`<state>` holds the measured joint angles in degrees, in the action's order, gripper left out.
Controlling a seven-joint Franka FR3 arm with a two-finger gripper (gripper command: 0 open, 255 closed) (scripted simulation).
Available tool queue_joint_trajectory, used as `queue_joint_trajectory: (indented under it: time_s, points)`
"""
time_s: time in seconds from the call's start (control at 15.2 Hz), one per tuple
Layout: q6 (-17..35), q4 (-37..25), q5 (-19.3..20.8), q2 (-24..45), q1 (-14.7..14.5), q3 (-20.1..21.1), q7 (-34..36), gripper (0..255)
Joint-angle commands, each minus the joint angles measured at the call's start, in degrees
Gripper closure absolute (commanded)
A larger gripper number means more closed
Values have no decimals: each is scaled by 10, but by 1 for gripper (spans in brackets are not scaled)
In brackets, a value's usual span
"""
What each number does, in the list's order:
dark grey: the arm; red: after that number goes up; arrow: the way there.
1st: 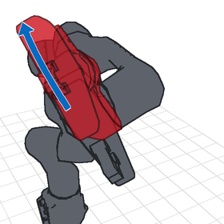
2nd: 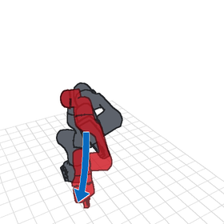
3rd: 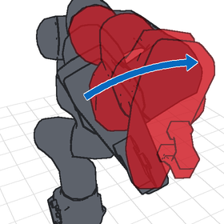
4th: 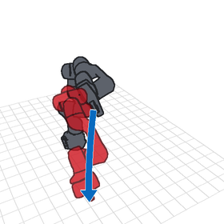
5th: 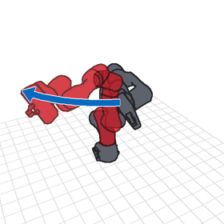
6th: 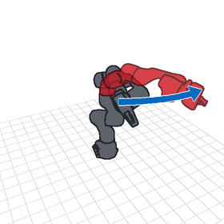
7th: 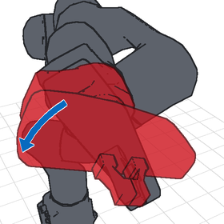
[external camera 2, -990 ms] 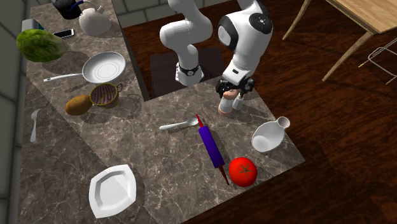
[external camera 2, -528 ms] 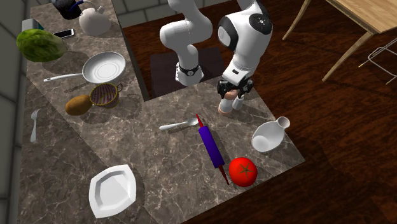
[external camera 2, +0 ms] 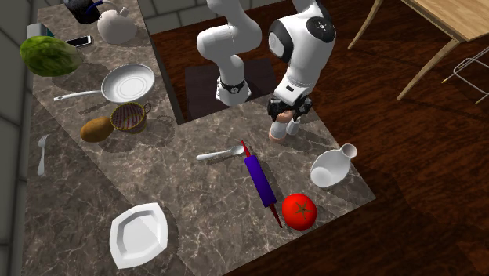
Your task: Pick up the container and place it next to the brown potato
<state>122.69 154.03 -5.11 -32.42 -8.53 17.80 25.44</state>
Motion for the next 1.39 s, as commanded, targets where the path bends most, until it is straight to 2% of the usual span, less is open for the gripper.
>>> queue_joint_trajectory:
  time_s: [0.0,1.32]
  points:
    - [0,0,0,0,0,0,0,255]
    - [-170,-124,9,-47,2,-24,-14,255]
